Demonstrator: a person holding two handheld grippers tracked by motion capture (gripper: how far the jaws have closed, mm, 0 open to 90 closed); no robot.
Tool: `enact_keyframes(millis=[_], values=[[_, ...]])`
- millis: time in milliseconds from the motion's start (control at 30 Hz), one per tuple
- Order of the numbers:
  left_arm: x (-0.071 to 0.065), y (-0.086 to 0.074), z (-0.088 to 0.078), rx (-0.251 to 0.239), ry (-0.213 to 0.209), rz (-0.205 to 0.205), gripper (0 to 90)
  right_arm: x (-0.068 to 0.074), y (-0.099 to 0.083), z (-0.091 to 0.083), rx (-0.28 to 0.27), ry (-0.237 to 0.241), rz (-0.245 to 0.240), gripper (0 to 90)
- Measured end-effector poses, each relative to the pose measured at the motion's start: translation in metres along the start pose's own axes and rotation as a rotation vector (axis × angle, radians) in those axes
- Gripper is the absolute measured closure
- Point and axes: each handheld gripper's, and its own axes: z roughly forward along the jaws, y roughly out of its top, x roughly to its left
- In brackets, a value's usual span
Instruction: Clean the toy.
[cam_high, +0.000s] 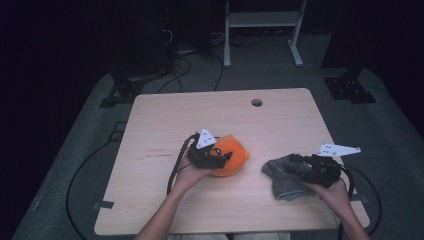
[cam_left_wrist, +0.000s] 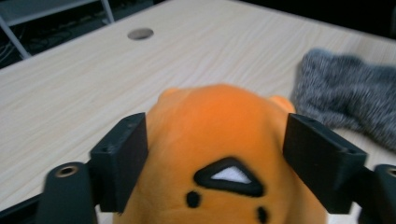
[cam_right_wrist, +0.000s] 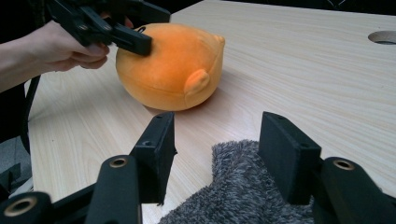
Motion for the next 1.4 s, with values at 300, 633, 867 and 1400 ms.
enact_keyframes(millis=[300,633,867,1400], values=[[0.006,-0.01,-0.027,0.005,0.024,-0.044,11.8,0.004,0.001,0.007,0.01,0.002,-0.016,40.9],[0.005,-0.022,-0.046,-0.009,0.019,-0.066,10.5,0.003,-0.002,0.012,0.021,0.014,0.0,38.3],[0.003,-0.028,-0.055,-0.024,0.018,-0.079,9.7,0.003,-0.002,0.013,0.018,0.017,0.001,37.3],[0.006,-0.051,-0.072,-0.019,0.037,-0.11,8.1,0.002,-0.005,0.018,0.038,0.017,0.009,35.1]])
